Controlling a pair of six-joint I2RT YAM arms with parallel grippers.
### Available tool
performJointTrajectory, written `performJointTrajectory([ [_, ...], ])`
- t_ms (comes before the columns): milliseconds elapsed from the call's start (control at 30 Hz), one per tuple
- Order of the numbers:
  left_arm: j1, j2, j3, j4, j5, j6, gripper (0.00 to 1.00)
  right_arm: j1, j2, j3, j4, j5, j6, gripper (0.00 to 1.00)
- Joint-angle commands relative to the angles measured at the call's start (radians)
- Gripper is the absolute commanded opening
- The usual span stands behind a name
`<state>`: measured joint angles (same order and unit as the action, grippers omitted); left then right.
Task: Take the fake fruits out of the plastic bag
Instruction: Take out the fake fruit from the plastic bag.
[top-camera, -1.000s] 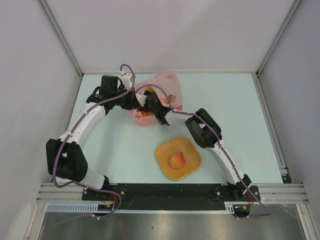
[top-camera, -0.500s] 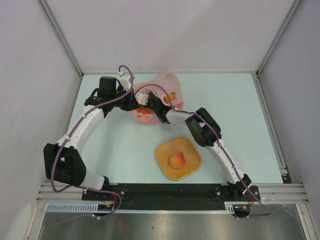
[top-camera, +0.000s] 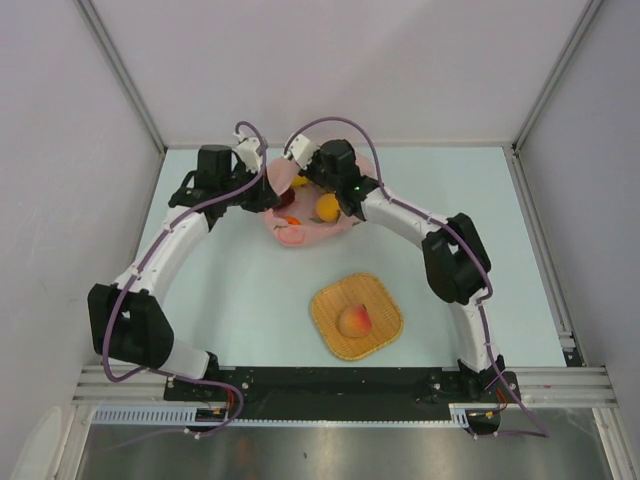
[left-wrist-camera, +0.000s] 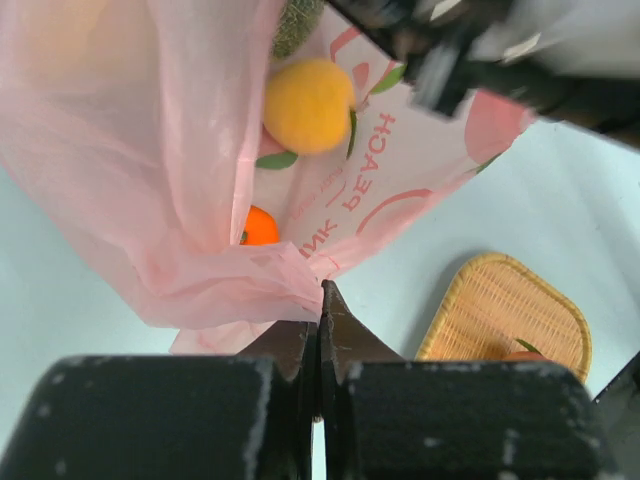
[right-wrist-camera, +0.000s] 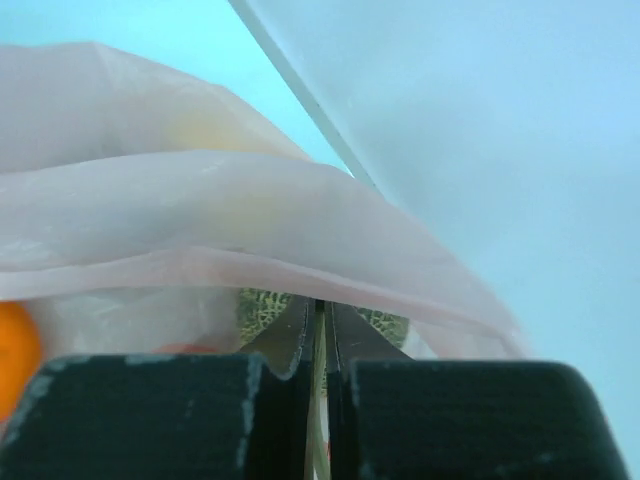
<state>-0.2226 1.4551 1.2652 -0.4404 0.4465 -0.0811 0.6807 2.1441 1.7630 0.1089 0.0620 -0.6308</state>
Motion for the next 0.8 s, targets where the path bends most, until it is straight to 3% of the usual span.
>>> performJointTrajectory([
  [0,-0.004,-0.001,0.048,0.042,-0.011,-0.013,0.00,-0.016,-0.081,-0.007,-0.098,-0.109,0.100,0.00],
  [267,-0.006,0.005,0.053,0.046,-0.014,-0.006,0.00,-0.033,-0.161,-0.056,-0.175,-0.249,0.164,0.00],
  [767,-0.015,0.021,0.086,0.045,-0.029,0.050,0.00,-0.017,-0.485,-0.174,-0.256,-0.467,0.201,0.00],
])
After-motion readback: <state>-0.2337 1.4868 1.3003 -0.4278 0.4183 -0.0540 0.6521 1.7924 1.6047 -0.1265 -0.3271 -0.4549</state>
